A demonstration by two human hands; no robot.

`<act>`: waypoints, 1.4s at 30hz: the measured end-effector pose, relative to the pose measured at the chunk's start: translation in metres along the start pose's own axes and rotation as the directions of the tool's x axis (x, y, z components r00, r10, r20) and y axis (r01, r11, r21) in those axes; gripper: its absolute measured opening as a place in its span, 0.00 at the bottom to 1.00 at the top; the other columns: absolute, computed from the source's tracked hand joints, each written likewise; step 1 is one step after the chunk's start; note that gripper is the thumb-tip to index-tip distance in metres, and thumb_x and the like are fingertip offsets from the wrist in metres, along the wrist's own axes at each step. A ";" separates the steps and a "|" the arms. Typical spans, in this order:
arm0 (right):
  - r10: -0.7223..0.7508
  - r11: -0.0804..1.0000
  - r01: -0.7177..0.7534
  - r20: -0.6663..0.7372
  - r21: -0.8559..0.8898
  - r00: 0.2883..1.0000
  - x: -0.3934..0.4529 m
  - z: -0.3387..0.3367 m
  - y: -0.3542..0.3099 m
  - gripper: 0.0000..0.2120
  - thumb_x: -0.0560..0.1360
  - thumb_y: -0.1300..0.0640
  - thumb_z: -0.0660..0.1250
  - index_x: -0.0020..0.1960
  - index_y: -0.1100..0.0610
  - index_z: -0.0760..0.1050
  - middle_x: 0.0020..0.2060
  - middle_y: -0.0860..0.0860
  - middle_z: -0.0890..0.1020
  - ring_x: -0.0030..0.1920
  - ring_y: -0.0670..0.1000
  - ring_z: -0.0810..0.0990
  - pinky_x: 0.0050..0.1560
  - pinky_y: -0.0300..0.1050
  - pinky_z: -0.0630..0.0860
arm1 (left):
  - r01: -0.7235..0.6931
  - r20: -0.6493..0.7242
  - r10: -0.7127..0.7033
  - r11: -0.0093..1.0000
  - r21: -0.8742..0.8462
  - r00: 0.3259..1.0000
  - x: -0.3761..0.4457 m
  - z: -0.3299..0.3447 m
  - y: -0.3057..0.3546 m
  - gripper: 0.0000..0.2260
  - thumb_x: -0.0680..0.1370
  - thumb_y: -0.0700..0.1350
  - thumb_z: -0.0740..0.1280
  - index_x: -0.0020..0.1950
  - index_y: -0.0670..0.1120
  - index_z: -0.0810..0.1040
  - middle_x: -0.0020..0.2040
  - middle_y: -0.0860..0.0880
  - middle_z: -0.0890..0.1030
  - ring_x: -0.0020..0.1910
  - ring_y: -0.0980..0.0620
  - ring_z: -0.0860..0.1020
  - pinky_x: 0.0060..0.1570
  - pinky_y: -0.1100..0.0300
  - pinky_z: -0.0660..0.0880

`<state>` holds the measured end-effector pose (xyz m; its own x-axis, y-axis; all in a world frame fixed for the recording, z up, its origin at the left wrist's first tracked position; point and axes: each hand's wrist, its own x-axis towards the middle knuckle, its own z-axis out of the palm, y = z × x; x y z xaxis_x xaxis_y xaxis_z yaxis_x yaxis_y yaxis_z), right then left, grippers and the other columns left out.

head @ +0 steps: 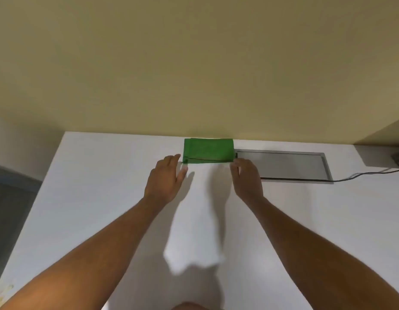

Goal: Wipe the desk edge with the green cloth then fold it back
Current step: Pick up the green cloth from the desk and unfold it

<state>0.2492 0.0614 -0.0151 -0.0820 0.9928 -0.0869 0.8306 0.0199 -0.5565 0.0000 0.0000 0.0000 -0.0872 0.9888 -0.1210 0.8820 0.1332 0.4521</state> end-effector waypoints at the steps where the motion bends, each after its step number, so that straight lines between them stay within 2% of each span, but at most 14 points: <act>1: 0.036 0.997 -0.035 -0.021 0.067 0.999 0.016 0.004 0.005 0.13 0.85 0.57 0.61 0.57 0.65 0.79 0.51 0.63 0.83 0.55 0.64 0.80 0.58 0.57 0.76 | 0.036 -0.012 -0.037 0.997 -0.073 0.999 0.014 0.007 0.001 0.26 0.88 0.55 0.59 0.82 0.42 0.70 0.75 0.40 0.77 0.72 0.37 0.76 0.68 0.42 0.76; 4: 0.223 0.954 -0.224 0.030 0.201 0.974 0.058 0.006 0.009 0.12 0.84 0.59 0.61 0.55 0.66 0.79 0.52 0.63 0.84 0.56 0.64 0.81 0.57 0.55 0.77 | 0.196 0.024 -0.195 0.957 -0.214 0.980 0.052 0.015 0.006 0.25 0.88 0.54 0.60 0.80 0.41 0.71 0.72 0.40 0.80 0.69 0.38 0.79 0.68 0.43 0.76; 8: 0.367 0.885 -0.392 0.141 0.251 0.919 0.105 0.020 0.019 0.16 0.84 0.56 0.61 0.68 0.61 0.76 0.61 0.60 0.84 0.60 0.60 0.81 0.55 0.46 0.72 | 0.415 0.106 -0.406 0.834 -0.364 0.908 0.100 0.031 0.006 0.22 0.87 0.52 0.63 0.77 0.41 0.75 0.67 0.39 0.85 0.67 0.38 0.82 0.65 0.49 0.76; 13: 0.406 0.848 -0.443 0.182 0.290 0.896 0.134 0.038 0.032 0.17 0.82 0.58 0.64 0.70 0.59 0.76 0.60 0.60 0.84 0.60 0.60 0.82 0.53 0.43 0.72 | 0.598 0.205 -0.581 0.641 -0.481 0.788 0.139 0.051 -0.001 0.18 0.82 0.50 0.70 0.69 0.43 0.83 0.62 0.39 0.87 0.61 0.37 0.85 0.64 0.44 0.82; 15: 0.387 0.860 -0.421 0.168 0.288 0.907 0.137 0.041 0.035 0.17 0.80 0.62 0.65 0.69 0.59 0.77 0.58 0.58 0.86 0.54 0.58 0.82 0.49 0.39 0.73 | 0.628 0.237 -0.611 0.571 -0.529 0.755 0.145 0.056 -0.001 0.15 0.81 0.47 0.73 0.66 0.44 0.83 0.61 0.39 0.87 0.59 0.38 0.86 0.62 0.43 0.84; 17: 0.394 0.843 -0.430 0.173 0.324 0.903 0.137 0.043 0.037 0.18 0.78 0.65 0.62 0.66 0.56 0.79 0.48 0.52 0.86 0.44 0.52 0.80 0.36 0.31 0.71 | 0.643 0.259 -0.629 0.517 -0.565 0.733 0.147 0.059 0.001 0.11 0.80 0.42 0.74 0.62 0.45 0.82 0.62 0.39 0.86 0.59 0.38 0.86 0.61 0.42 0.84; 19: 0.433 0.770 -0.489 0.227 0.410 0.872 0.135 0.041 0.037 0.22 0.77 0.67 0.59 0.65 0.51 0.79 0.41 0.49 0.83 0.41 0.52 0.80 0.33 0.30 0.74 | 0.654 0.279 -0.643 0.469 -0.593 0.714 0.146 0.059 0.007 0.08 0.80 0.36 0.71 0.56 0.47 0.80 0.63 0.39 0.85 0.56 0.39 0.86 0.56 0.45 0.86; 22: 0.502 0.575 -0.622 0.371 0.532 0.781 0.130 0.035 0.032 0.26 0.76 0.72 0.59 0.67 0.51 0.79 0.48 0.56 0.81 0.39 0.55 0.79 0.34 0.45 0.79 | 0.667 0.342 -0.643 0.367 -0.648 0.685 0.137 0.053 0.013 0.09 0.80 0.33 0.68 0.55 0.45 0.79 0.64 0.39 0.84 0.55 0.40 0.86 0.37 0.54 0.85; 24: 0.500 0.460 -0.679 0.465 0.573 0.731 0.121 0.027 0.026 0.24 0.77 0.74 0.60 0.65 0.54 0.80 0.46 0.57 0.80 0.31 0.51 0.74 0.25 0.41 0.71 | 0.661 0.393 -0.619 0.284 -0.694 0.679 0.126 0.045 0.012 0.08 0.81 0.34 0.69 0.58 0.42 0.80 0.65 0.37 0.84 0.58 0.36 0.86 0.43 0.51 0.85; 27: 0.453 0.370 -0.744 0.592 0.556 0.667 0.095 0.013 0.012 0.20 0.79 0.73 0.60 0.60 0.57 0.84 0.42 0.55 0.81 0.30 0.49 0.71 0.24 0.38 0.70 | 0.619 0.397 -0.584 0.242 -0.747 0.708 0.100 0.028 0.007 0.07 0.80 0.36 0.71 0.57 0.42 0.79 0.64 0.33 0.84 0.52 0.37 0.86 0.49 0.49 0.85; 31: 0.279 0.426 -0.714 0.670 0.556 0.688 0.049 -0.004 -0.002 0.24 0.75 0.71 0.56 0.54 0.57 0.88 0.50 0.56 0.82 0.40 0.53 0.75 0.36 0.43 0.74 | 0.539 0.329 -0.550 0.276 -0.796 0.768 0.049 -0.003 -0.008 0.09 0.80 0.35 0.71 0.57 0.47 0.79 0.56 0.35 0.83 0.47 0.41 0.84 0.53 0.48 0.86; 35: 0.111 0.586 -0.593 0.670 0.552 0.734 0.003 -0.005 -0.023 0.26 0.76 0.72 0.60 0.57 0.47 0.87 0.57 0.52 0.86 0.52 0.54 0.80 0.52 0.47 0.76 | 0.491 0.278 -0.570 0.260 -0.832 0.773 -0.006 -0.040 -0.038 0.12 0.80 0.31 0.68 0.58 0.45 0.80 0.47 0.41 0.80 0.43 0.44 0.84 0.48 0.51 0.86; 39: 0.014 0.664 -0.525 0.692 0.533 0.721 -0.031 0.008 -0.065 0.24 0.77 0.71 0.65 0.57 0.45 0.87 0.55 0.49 0.87 0.51 0.50 0.81 0.52 0.46 0.76 | 0.490 0.278 -0.587 0.238 -0.839 0.761 -0.054 -0.077 -0.080 0.12 0.81 0.31 0.66 0.61 0.43 0.80 0.45 0.44 0.80 0.42 0.45 0.83 0.51 0.49 0.85; 42: -0.021 0.687 -0.499 0.701 0.529 0.713 -0.050 0.021 -0.112 0.23 0.78 0.71 0.62 0.58 0.49 0.86 0.56 0.53 0.87 0.51 0.51 0.82 0.51 0.45 0.78 | 0.478 0.255 -0.604 0.241 -0.845 0.755 -0.078 -0.106 -0.113 0.12 0.82 0.31 0.66 0.61 0.43 0.80 0.45 0.43 0.81 0.39 0.46 0.82 0.44 0.55 0.86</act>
<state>0.1489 0.0070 0.0341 -0.4621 0.6250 -0.6292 0.3201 -0.5440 -0.7756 -0.1414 -0.0846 0.0518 -0.4800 0.6495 -0.5897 -0.2203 0.5614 0.7977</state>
